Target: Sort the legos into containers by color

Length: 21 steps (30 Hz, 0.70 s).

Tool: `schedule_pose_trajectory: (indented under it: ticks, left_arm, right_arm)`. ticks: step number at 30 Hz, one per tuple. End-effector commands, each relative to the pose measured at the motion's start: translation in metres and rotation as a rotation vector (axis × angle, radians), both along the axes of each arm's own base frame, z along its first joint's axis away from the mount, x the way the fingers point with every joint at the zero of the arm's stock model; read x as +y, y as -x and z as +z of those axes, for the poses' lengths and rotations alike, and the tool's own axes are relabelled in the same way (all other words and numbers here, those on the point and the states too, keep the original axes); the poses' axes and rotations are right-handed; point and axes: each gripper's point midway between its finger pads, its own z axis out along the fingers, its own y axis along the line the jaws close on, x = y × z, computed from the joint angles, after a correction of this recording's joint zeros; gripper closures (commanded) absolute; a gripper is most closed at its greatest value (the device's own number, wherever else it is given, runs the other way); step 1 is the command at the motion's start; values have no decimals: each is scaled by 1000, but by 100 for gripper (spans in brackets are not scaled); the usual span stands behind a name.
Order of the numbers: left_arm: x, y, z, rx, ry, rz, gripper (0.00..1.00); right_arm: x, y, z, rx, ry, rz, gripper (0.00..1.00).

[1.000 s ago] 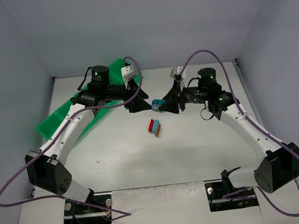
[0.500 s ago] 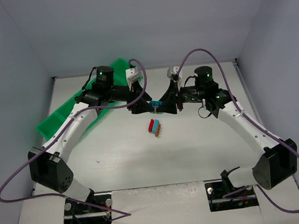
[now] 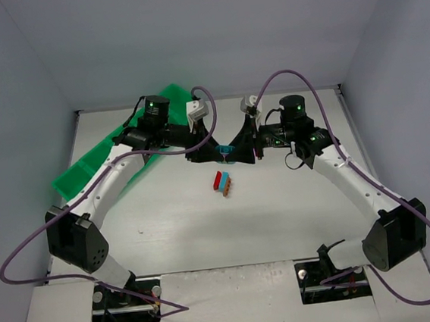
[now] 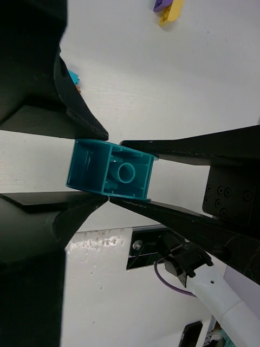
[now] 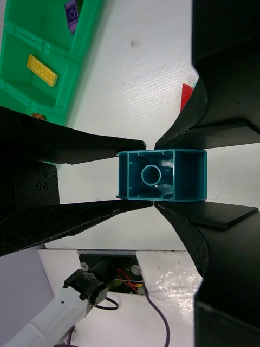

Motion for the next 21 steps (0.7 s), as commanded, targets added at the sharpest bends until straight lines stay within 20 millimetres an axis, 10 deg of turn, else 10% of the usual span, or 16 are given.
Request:
schedule_pose_trajectory:
  ticks: [1, 5, 13, 21]
  left_arm:
    - [-4, 1, 25, -106, 50, -37, 74]
    - [-4, -2, 26, -114, 51, -28, 100]
    - [5, -26, 14, -121, 21, 55, 100]
    - [50, -152, 4, -124, -43, 566, 100]
  right_arm:
    - [8, 2, 29, -93, -55, 61, 94]
    - [7, -3, 25, -70, -46, 27, 64]
    - [-15, -29, 22, -21, -30, -128, 12]
    - [-75, -75, 15, 14, 9, -530, 9]
